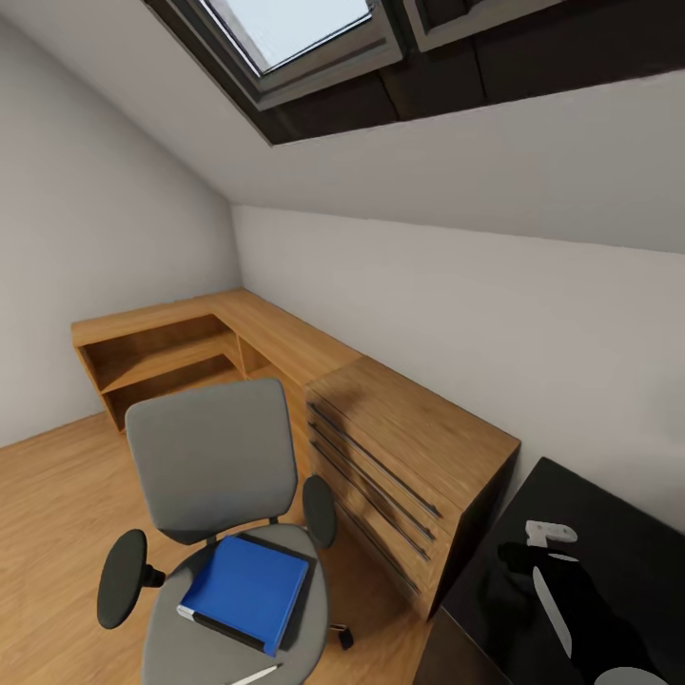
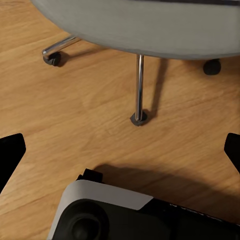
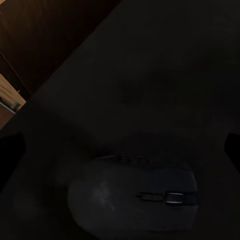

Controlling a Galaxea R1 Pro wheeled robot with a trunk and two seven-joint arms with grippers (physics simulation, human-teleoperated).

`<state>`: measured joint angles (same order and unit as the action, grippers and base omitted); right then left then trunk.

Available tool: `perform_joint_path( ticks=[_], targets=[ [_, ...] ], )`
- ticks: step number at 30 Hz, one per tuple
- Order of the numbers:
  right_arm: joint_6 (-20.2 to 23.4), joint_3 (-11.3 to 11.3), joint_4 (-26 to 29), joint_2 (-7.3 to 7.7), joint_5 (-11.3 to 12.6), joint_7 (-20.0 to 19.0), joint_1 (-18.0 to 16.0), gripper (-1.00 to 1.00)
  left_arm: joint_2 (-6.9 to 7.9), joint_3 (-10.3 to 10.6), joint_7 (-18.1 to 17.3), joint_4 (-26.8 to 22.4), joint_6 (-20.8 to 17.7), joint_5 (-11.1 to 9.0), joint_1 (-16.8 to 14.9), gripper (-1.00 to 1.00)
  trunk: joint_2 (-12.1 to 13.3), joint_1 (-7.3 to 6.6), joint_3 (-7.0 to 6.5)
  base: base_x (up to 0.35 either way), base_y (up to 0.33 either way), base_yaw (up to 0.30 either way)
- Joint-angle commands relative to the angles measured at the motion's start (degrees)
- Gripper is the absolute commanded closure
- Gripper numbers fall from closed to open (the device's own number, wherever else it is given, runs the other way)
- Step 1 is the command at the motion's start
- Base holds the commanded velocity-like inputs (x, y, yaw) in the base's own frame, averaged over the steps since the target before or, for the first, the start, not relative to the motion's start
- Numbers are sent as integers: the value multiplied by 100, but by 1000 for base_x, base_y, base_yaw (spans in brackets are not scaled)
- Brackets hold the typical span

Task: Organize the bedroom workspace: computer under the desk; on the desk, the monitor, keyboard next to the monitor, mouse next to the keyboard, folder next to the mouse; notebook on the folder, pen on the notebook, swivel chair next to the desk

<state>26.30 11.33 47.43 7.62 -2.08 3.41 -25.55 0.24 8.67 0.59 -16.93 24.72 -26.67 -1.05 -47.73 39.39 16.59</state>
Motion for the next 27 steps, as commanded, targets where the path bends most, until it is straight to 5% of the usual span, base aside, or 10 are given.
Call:
perform_joint_path(
  ticks=[1,27],
  targets=[
    [34,0,9,0,-21,4,-3,-100,3,39,5,4,24,-49,-3,-100,-6,1,7,0,0,0],
    [33,-6,3,-6,-21,11,-3,-100,11,21,3,5,24,-49,-3,-100,-6,1,7,-25,0,0]
  ],
)
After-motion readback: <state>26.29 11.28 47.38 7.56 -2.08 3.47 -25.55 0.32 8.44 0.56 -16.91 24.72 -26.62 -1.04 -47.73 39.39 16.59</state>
